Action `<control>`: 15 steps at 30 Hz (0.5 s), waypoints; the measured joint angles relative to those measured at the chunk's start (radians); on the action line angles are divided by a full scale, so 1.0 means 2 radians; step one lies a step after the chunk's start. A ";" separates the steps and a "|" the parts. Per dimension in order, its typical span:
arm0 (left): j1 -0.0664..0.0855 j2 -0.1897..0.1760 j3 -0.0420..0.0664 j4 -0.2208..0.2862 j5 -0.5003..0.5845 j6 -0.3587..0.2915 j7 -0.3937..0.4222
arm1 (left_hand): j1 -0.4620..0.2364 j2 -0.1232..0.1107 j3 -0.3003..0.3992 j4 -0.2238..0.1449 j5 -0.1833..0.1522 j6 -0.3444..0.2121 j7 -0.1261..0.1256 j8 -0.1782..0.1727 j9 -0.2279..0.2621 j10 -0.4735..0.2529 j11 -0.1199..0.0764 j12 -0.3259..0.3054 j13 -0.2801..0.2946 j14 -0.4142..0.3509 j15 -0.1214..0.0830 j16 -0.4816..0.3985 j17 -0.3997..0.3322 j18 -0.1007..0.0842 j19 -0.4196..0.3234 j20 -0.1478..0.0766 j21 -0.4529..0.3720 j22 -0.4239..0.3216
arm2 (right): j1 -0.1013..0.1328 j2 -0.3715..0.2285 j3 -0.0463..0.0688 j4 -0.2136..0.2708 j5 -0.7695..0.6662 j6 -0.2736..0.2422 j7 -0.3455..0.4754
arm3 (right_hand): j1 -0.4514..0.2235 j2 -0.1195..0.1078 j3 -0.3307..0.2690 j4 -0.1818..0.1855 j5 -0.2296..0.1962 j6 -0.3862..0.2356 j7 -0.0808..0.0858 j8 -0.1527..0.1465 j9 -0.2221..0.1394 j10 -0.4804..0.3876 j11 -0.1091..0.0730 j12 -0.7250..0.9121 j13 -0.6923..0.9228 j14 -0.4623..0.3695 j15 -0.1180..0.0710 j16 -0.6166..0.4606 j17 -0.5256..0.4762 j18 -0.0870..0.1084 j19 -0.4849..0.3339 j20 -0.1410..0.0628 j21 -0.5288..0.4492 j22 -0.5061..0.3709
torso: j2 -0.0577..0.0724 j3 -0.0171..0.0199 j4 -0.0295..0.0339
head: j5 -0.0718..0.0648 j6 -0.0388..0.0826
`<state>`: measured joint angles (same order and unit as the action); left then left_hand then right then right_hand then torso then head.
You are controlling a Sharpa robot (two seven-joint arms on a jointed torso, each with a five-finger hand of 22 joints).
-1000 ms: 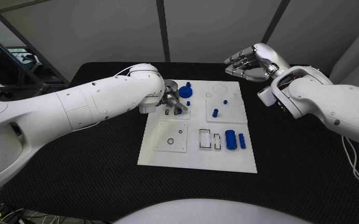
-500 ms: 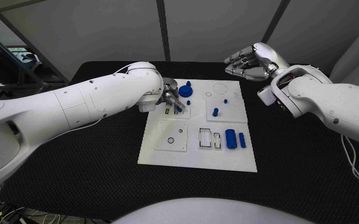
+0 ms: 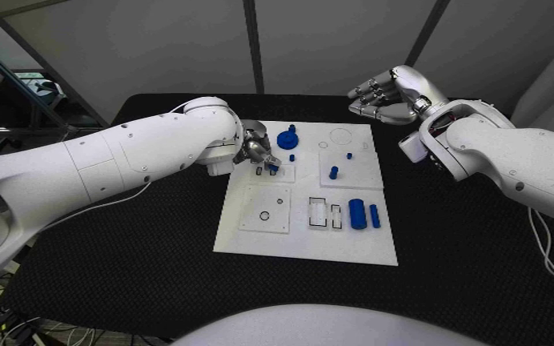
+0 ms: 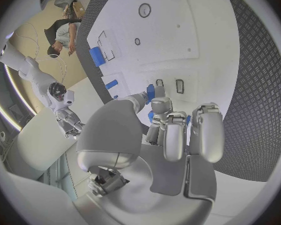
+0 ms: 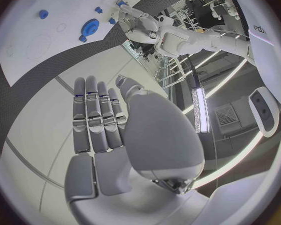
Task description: Assemble the parts on the task board
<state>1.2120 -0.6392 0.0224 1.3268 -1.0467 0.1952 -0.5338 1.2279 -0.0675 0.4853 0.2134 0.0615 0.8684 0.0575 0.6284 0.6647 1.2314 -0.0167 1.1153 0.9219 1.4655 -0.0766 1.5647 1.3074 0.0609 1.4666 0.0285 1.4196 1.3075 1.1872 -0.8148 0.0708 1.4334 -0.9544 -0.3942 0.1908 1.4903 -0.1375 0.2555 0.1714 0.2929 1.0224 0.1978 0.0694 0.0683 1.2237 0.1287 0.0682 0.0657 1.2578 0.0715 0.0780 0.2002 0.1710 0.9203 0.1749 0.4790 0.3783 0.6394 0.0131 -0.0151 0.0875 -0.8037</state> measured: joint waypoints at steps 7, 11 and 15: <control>0.000 -0.021 0.000 0.021 0.022 -0.033 0.001 | -0.020 -0.010 0.021 -0.008 0.029 0.002 -0.001 0.004 0.010 0.007 -0.002 0.007 0.007 0.000 0.000 0.000 0.000 0.000 0.000 0.000 0.000 0.000 | 0.000 0.000 0.000 -0.003 0.000 0.003 0.000 | -0.004 0.000 0.000 0.000 0.000 0.000 0.000 0.000 0.000 -0.002 0.002 0.000 0.000 0.000 0.000 0.000 -0.001 0.000 0.002 0.002 -0.002 -0.001 | 0.000 0.0004 0.0008 | 0.001 -0.002; 0.000 -0.025 0.000 0.028 0.029 -0.049 0.001 | -0.022 -0.012 0.022 -0.007 0.031 0.003 -0.001 0.006 0.012 0.010 -0.002 0.009 0.010 0.000 0.000 0.000 0.000 0.000 0.000 0.000 0.000 0.000 | 0.000 0.000 0.000 -0.003 0.000 0.004 0.000 | -0.004 0.000 -0.001 0.001 0.000 -0.002 0.002 0.000 0.000 -0.004 0.000 0.000 0.000 -0.002 0.002 -0.002 -0.002 0.000 0.002 0.002 -0.003 -0.002 | -0.001 0.0012 0.0015 | 0.001 -0.003; -0.001 -0.025 0.000 0.032 0.030 -0.061 0.001 | -0.024 -0.014 0.024 -0.008 0.031 0.003 -0.001 0.006 0.014 0.010 -0.002 0.010 0.012 0.000 0.000 0.000 0.000 0.000 0.000 0.000 0.000 0.000 | 0.000 0.000 0.000 -0.004 0.000 0.006 0.000 | -0.004 0.000 -0.001 0.001 0.000 -0.002 0.002 0.000 0.000 -0.004 0.000 0.000 0.000 -0.002 0.002 -0.002 -0.002 0.000 0.002 0.002 -0.004 -0.003 | -0.001 0.0016 0.0019 | 0.002 -0.004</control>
<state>1.2097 -0.6885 0.0215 1.3906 -0.9868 0.0735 -0.5314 1.1800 -0.0958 0.5336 0.1977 0.1244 0.8743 0.0555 0.6411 0.6919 1.2517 -0.0215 1.1344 0.9449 1.4656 -0.0765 1.5647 1.3074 0.0609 1.4666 0.0286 1.4196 1.3075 1.1870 -0.8150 0.0706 1.4250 -0.9545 -0.3830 0.1899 1.4815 -0.1366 0.2528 0.1741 0.2932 1.0188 0.2014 0.0694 0.0683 1.2163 0.1285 0.0683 0.0658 1.2541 0.0752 0.0738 0.1967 0.1711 0.9242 0.1788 0.4707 0.3728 0.6372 0.0163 -0.0114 0.0914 -0.8126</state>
